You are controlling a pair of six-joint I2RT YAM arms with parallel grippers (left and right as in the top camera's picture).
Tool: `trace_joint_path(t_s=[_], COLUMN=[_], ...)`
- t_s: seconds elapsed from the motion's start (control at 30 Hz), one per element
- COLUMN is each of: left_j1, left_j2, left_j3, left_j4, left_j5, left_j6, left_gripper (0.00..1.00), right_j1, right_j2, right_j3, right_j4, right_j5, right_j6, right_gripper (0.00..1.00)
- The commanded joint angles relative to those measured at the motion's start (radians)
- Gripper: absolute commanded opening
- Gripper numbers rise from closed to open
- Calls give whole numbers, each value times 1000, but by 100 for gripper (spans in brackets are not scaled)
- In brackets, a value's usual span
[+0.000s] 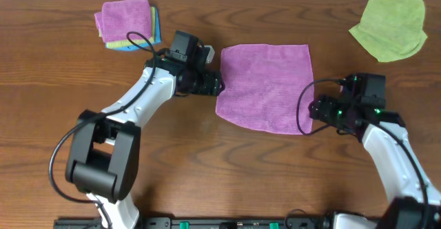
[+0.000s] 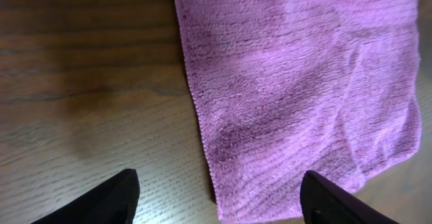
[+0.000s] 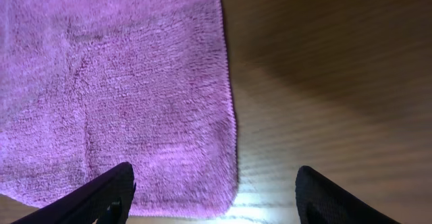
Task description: Fold the cloth
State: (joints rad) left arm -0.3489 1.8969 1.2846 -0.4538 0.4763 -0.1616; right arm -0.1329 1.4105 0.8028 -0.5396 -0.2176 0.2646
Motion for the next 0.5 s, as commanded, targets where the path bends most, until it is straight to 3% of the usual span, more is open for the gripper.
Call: trace_joint_path(t_s=[0.0, 0.13, 0.47], left_j1=[0, 0, 0], left_j2=[44, 66, 69], left_j3=[-5, -5, -5], left_j4=[3, 5, 48], left_j5=[55, 98, 119], left_j6=[-5, -4, -21], left_gripper=[75, 70, 72], right_j1=[-4, -4, -33], right_j2=[54, 97, 185], right_j3=[-6, -6, -6], right_j4=[13, 23, 80], right_j5=[-80, -90, -113], right_j6=[-27, -29, -39], right_gripper=[77, 77, 75])
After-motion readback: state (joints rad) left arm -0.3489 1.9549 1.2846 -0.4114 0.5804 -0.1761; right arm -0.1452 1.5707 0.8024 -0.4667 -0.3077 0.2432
